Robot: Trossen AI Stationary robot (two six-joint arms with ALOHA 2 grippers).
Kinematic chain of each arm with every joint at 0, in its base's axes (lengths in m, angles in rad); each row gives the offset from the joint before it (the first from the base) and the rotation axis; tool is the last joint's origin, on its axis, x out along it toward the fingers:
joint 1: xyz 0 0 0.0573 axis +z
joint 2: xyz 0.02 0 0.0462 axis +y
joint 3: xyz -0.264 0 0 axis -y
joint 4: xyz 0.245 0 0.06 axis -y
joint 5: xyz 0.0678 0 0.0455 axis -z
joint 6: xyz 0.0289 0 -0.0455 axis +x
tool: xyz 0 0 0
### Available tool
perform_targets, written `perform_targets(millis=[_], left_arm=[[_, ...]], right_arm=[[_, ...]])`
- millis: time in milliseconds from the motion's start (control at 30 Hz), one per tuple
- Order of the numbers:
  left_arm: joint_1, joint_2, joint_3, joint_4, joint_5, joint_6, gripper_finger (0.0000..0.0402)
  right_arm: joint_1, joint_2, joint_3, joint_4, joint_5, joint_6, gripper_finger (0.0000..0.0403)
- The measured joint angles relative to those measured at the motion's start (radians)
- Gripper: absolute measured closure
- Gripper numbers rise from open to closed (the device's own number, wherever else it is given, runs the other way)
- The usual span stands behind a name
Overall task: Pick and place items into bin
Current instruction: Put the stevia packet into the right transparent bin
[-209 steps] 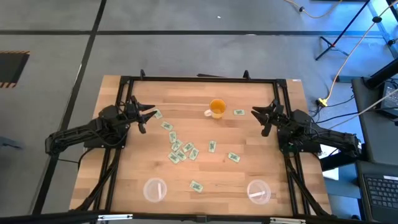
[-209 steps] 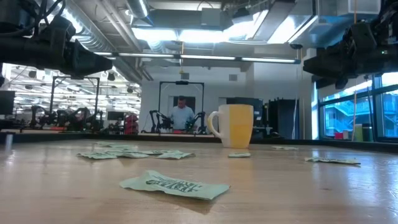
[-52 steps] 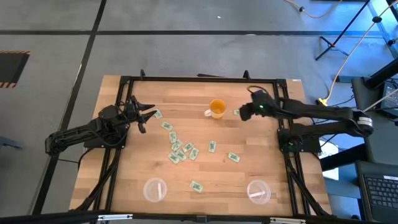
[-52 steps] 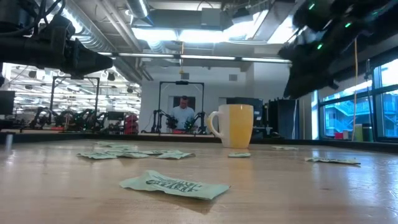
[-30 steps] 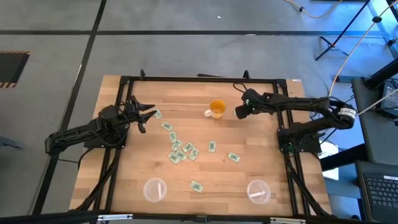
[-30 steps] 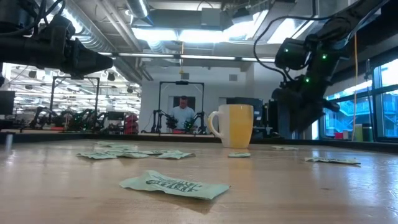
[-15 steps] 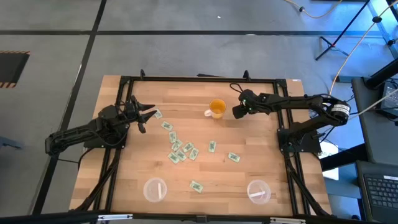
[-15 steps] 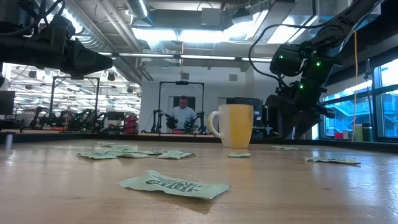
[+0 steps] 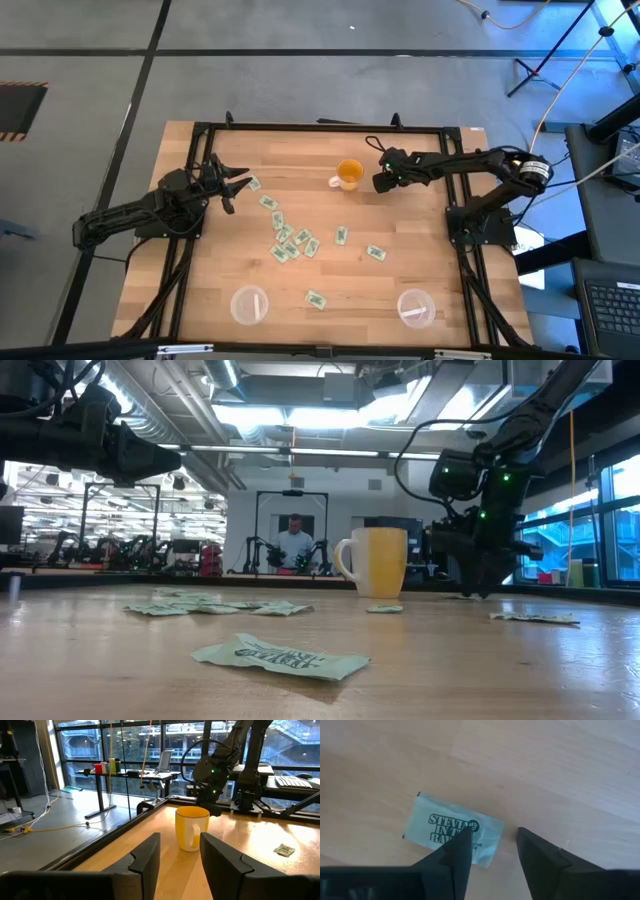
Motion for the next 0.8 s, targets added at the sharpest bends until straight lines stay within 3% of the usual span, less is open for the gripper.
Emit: perform_targets(millis=[333,800], left_arm=[[0.0,0.0,0.0,0.0,0.0,0.0,0.0269],[0.0,0.0,0.0,0.0,0.0,0.0,0.0267]], right_arm=[[0.0,-0.003,-0.002,0.002,-0.002,-0.002,0.0309],[0.0,-0.002,-0.004,0.002,-0.004,-0.032,0.0351]])
